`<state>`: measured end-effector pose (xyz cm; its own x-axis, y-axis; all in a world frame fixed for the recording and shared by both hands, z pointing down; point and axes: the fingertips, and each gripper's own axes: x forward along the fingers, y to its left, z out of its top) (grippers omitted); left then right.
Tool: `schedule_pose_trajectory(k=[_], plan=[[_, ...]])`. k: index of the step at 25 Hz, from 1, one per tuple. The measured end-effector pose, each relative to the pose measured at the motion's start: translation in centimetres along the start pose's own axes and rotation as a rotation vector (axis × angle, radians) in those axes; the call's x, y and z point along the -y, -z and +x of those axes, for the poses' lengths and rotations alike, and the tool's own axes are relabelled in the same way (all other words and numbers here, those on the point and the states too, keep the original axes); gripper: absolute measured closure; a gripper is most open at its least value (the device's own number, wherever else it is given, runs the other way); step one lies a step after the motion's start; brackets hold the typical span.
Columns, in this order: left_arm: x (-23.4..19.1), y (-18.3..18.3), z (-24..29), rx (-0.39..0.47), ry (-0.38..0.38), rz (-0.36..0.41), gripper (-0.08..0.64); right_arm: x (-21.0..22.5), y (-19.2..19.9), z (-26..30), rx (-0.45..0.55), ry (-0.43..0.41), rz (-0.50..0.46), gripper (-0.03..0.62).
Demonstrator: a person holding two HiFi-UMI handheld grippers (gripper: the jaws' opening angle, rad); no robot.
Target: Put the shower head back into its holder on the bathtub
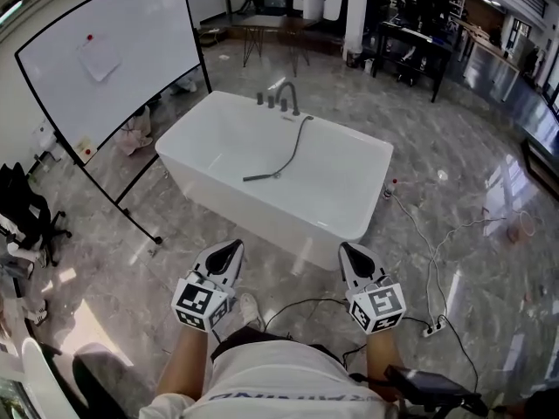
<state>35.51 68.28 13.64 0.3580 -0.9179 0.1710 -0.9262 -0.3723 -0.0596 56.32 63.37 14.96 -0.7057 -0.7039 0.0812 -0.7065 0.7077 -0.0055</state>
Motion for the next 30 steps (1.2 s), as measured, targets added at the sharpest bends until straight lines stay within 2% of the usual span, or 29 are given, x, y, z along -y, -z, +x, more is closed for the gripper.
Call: schedule_pose_trajectory(k=[3,8,15,23,26,30], plan=[[-0.5,-0.1,1.9,0.002,0.022,0.001,0.541,1.3,0.3,0.7,-0.009,0.02,0.005,0.58],[-2.0,0.4,4.2,-0.022,0.028,0.071,0.541,1.7,0.5,3.6,-0.029,0.013,-0.009,0.58],[-7.8,1.2,7.8,-0.014,0.036,0.006,0.541,2.2,0.2,10.4,-0.071,-0.002,-0.039,0.581],[-18.4,1.3,10.7,-0.017,0.049,-0.008,0.541,0.4,-1.5,21.7,-0.111,-0.01,-0.071,0.58],[-24.2,1.8,10.7,-0.008,0.024,-0.039,0.541,-1.0,-2.1,26.5,-0.114,-0.018,-0.111,0.58],[-32.1,2.3,10.9,0.0,-0.013,-0.086,0.541,-1.7,-3.9,32.8,-0.089,0.002,-0.119,0.58]])
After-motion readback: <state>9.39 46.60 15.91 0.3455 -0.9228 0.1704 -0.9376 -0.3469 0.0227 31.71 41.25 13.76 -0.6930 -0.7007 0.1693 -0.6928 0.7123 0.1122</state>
